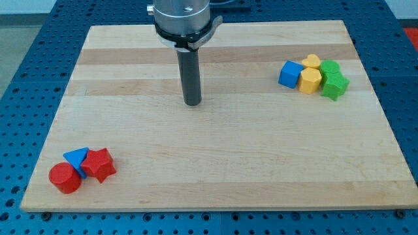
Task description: Place the arm above the yellow heart
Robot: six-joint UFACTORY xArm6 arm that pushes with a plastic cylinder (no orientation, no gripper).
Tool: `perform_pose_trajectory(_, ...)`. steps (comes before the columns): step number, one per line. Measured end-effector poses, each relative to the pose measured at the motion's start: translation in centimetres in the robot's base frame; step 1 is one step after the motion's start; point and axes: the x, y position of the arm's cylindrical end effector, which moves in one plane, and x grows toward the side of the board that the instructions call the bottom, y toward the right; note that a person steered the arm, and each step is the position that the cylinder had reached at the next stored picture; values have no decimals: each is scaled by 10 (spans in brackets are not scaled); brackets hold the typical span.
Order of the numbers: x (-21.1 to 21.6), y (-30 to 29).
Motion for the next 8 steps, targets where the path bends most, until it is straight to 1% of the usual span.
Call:
perform_pose_trajectory(2, 0, 5)
perform_pose_trajectory(3, -12, 38)
perform_pose_trajectory(4, -52, 74)
perform_pose_trajectory(5, -71, 94)
perform_pose_trajectory(6, -71, 94)
perform_pose_trajectory(7, -94, 114)
perform_pose_trajectory(8, -153, 167)
